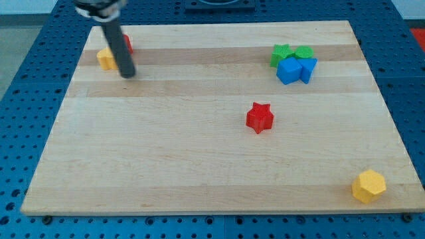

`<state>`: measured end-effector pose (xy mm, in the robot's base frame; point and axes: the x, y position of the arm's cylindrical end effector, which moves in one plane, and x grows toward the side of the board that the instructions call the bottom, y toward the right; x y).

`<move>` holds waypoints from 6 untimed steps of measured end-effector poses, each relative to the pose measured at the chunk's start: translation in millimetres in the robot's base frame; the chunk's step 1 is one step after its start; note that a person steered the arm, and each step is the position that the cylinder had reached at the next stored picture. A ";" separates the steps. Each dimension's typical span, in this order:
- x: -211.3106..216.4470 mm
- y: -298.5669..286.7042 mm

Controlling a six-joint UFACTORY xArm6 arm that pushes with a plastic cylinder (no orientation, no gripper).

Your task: Push the red star towards the yellow hexagon

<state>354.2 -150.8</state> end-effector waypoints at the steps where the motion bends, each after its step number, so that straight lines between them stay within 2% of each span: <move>1: 32.8 111.1; 2: 82.5 202.1; 3: 119.8 230.2; 5: 114.0 322.7; 6: 125.2 334.6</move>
